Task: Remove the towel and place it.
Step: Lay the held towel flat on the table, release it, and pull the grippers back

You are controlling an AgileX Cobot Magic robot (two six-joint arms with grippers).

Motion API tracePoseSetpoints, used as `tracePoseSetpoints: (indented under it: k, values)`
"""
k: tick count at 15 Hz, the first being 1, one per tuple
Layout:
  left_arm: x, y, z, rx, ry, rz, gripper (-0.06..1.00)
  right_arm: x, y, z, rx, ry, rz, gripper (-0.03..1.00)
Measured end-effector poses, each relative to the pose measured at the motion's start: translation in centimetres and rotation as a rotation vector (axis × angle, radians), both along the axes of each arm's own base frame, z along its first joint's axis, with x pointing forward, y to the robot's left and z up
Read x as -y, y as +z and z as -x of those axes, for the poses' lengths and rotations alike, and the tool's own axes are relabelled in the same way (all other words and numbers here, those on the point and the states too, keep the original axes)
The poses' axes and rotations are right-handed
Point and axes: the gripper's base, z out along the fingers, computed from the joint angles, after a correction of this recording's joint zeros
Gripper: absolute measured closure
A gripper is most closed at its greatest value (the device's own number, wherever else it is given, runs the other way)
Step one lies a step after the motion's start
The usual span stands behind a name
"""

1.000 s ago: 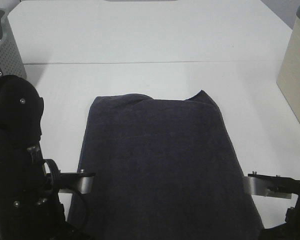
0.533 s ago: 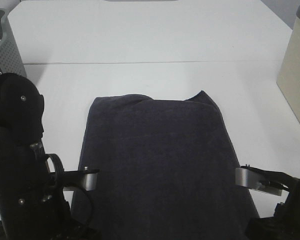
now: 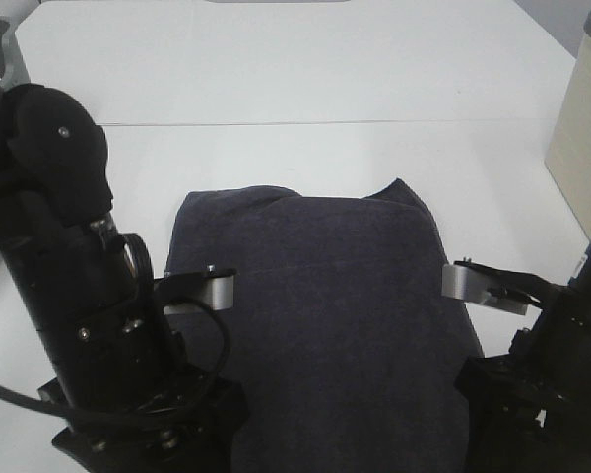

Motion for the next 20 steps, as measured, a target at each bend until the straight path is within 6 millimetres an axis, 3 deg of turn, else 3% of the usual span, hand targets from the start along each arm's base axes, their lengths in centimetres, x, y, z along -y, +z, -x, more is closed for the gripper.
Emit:
tracePoseSetpoints:
  k: [4,6,10,13,15,18,20]
  values:
    - [0.6,1.5,-1.7,0.109,-0.064,0.004,0.29,0.0,1.5,-2.1,0.109,-0.002,0.056,0.36]
    - [0.9,2.7,-3.1,0.210,-0.112,-0.006,0.29,-0.1,4.4,-4.4,0.286,-0.005,0.081,0.36]
    - [0.9,6.0,-6.8,0.438,-0.142,-0.038,0.29,0.1,7.5,-7.2,0.451,-0.030,0.154,0.35]
    - [-2.4,7.2,-10.4,0.521,-0.030,-0.072,0.29,0.3,9.3,-8.6,0.540,-0.020,0.181,0.27]
    - [-5.6,7.2,-13.0,0.587,0.082,-0.088,0.25,1.8,10.4,-9.8,0.575,-0.077,0.196,0.24]
    - [-10.8,5.8,-16.0,0.593,0.205,-0.128,0.16,5.5,10.7,-12.9,0.579,-0.176,0.180,0.24]
    - [-13.1,4.3,-18.0,0.587,0.276,-0.115,0.16,6.8,10.0,-15.1,0.562,-0.200,0.086,0.23]
